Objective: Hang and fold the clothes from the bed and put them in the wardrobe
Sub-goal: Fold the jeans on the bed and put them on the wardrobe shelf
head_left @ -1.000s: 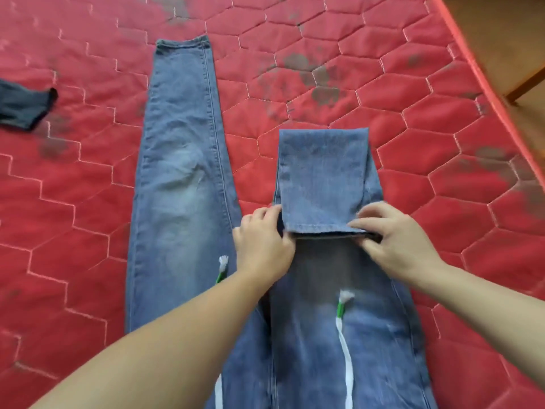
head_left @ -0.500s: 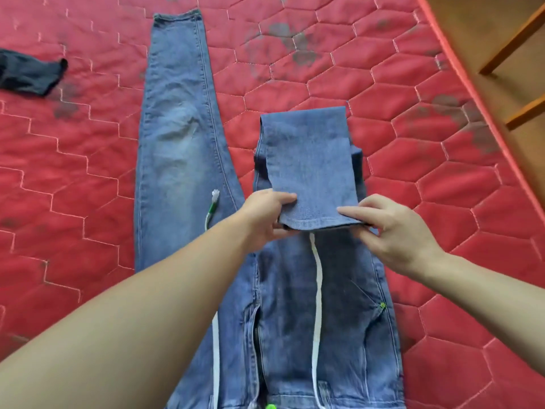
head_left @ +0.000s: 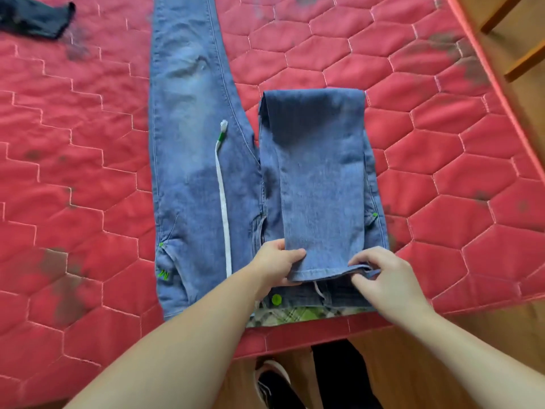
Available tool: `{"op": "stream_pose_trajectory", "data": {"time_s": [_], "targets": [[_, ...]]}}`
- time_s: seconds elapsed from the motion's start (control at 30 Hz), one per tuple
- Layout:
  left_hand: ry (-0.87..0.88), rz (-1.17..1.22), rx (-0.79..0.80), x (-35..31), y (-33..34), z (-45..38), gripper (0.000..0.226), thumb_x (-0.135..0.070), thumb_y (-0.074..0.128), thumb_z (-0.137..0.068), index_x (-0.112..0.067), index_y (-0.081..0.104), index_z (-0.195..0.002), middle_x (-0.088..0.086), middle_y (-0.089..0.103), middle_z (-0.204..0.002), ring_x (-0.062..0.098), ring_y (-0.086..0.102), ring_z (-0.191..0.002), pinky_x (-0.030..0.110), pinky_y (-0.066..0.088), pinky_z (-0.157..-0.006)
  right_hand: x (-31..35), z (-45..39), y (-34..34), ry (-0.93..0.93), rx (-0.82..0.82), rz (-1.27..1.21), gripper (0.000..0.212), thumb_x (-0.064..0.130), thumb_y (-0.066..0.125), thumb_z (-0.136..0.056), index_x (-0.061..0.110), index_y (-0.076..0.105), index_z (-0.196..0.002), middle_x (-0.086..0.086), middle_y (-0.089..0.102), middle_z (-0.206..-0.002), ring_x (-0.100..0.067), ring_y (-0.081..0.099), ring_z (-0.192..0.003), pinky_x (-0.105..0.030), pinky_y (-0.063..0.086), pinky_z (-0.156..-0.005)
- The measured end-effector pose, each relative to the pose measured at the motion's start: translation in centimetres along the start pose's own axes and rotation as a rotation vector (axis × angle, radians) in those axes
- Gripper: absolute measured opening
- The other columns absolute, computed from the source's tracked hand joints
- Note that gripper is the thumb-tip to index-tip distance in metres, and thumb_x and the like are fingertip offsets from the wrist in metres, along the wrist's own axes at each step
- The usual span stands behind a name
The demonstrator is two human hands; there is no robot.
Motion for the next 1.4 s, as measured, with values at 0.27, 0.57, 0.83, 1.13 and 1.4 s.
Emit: {"op": "stream_pose_trajectory", "data": {"time_s": [0.27,0.57,0.83,1.13,1.4], "targets": [[0.202,-0.606,-0.241,1.7,0.0,1.7,0.032,-0.017,0.06,-0.084,-0.02,0.054,-0.116,0.003,0.068,-0.099,0.024,0.066,-0.081,0.038,0.057,-0.067,-1.2,2.3,1.5,0.049,0.286,0.135,0.015,0.039,0.075,-0.071,0.03,0.064,-0.077,0.01,0.06,-0.08,-0.005,0.056,-0.077,-0.033,0.049,-0.075],[0.574,-0.943,-0.486,-5.1,0.0,-0.6,0.066,-0.027,0.062,-0.084,-0.037,0.03,-0.142,-0.007,0.031,-0.136,0.02,0.042,-0.116,0.037,0.047,-0.088,-1.1,-7.8,-0.8,0.395,0.034,-0.354,0.056,0.045,0.071,-0.08,0.022,0.045,-0.124,-0.004,0.064,-0.096,-0.016,0.058,-0.079,-0.034,0.045,-0.082],[0.612,-0.287,-0.695,-17.8,-3.8,-7.2,0.041,-0.041,0.063,-0.086,-0.026,0.048,-0.121,-0.008,0.049,-0.118,0.013,0.046,-0.115,0.024,0.032,-0.094,1.2,-22.5,-4.1,0.462,-0.045,-0.659,0.072,0.073,0.065,-0.06,0.01,0.073,-0.093,-0.003,0.076,-0.097,-0.024,0.071,-0.093,-0.046,0.054,-0.092],[0.016,0.148,-0.287,-24.1,-6.2,-13.0,0.046,-0.053,0.066,-0.083,-0.017,0.063,-0.111,0.001,0.071,-0.102,0.02,0.069,-0.09,0.035,0.058,-0.075,2.7,-29.6,-4.8,0.829,0.616,-0.729,0.052,0.058,0.052,-0.089,0.01,0.072,-0.093,-0.011,0.073,-0.09,-0.024,0.068,-0.074,-0.029,0.053,-0.067],[0.191,0.366,-0.096,-27.3,-6.0,-14.3,0.034,0.003,0.05,-0.093,0.0,0.06,-0.125,0.022,0.066,-0.12,0.036,0.063,-0.111,0.048,0.053,-0.092,4.5,-33.6,-6.4,0.501,0.377,-1.223,0.024,0.023,0.051,-0.091,0.014,0.073,-0.093,-0.005,0.072,-0.096,-0.022,0.068,-0.091,-0.034,0.053,-0.081]]}}
Point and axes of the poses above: each hand's wrist, its own z-axis away from the middle knuckle, its own y-axis out of the palm, x = y × z, the point moved 3 cm from there along -z, towards the middle knuckle
